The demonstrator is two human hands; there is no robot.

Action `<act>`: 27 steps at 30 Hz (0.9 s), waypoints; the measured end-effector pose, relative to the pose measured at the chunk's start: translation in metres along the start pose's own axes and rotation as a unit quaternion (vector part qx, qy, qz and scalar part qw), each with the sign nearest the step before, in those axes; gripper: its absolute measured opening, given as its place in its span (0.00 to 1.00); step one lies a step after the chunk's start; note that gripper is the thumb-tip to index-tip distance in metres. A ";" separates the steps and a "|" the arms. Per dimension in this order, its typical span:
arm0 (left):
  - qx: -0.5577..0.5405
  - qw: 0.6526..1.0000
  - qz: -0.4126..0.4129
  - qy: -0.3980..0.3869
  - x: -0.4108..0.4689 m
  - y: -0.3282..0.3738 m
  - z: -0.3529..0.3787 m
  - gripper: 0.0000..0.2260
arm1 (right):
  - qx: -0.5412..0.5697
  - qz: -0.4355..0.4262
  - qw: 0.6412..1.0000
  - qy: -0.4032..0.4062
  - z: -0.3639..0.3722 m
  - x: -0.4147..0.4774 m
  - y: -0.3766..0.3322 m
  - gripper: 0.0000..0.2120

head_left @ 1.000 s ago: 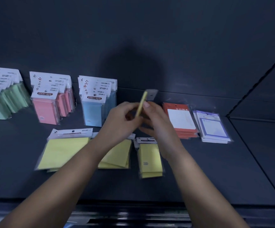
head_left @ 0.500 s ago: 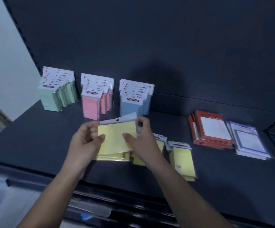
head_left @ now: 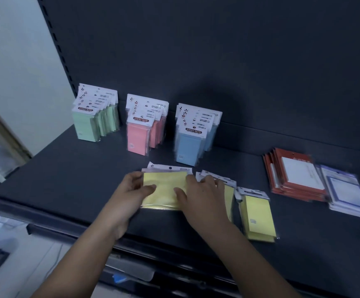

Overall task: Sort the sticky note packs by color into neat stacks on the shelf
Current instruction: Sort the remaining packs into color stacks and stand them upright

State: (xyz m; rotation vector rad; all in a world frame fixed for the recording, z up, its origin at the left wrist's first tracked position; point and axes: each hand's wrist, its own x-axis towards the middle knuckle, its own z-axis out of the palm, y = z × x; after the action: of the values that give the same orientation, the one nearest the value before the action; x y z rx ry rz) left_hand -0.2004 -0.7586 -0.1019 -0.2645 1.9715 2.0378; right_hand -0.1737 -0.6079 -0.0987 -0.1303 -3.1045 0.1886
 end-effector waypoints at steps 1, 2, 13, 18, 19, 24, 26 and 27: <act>-0.053 0.998 -0.026 -0.002 0.004 0.001 0.000 0.15 | 0.010 0.002 1.000 -0.003 -0.001 -0.002 0.002 0.20; -0.091 0.995 -0.049 -0.003 0.007 0.003 -0.001 0.15 | 0.028 0.005 1.000 -0.006 -0.002 -0.004 0.005 0.19; -0.040 0.994 0.049 -0.090 -0.001 -0.001 0.009 0.12 | 0.243 0.046 0.969 0.019 -0.009 -0.018 0.018 0.24; -0.042 0.982 0.156 -0.096 -0.013 -0.002 -0.001 0.17 | 0.509 0.015 0.860 0.016 -0.003 -0.007 0.017 0.31; -0.026 0.981 0.166 -0.093 -0.014 -0.004 -0.004 0.18 | 0.522 0.005 0.853 0.014 0.000 -0.006 0.016 0.28; -0.005 0.984 0.156 -0.081 -0.009 -0.019 -0.010 0.22 | 0.509 -0.013 0.861 -0.002 0.016 -0.007 0.011 0.25; 0.005 0.985 0.153 -0.077 -0.006 -0.023 -0.009 0.23 | 0.498 -0.018 0.867 0.007 0.016 -0.006 0.010 0.23; 0.015 0.984 0.165 -0.072 -0.005 -0.023 -0.009 0.23 | 0.495 -0.021 0.868 0.017 0.015 -0.005 0.011 0.21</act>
State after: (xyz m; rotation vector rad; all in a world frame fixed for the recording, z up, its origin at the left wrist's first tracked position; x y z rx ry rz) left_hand -0.1891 -0.7673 -0.1224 0.2267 2.0629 2.1474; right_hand -0.1678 -0.5995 -0.1151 -0.0269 -2.5445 1.6600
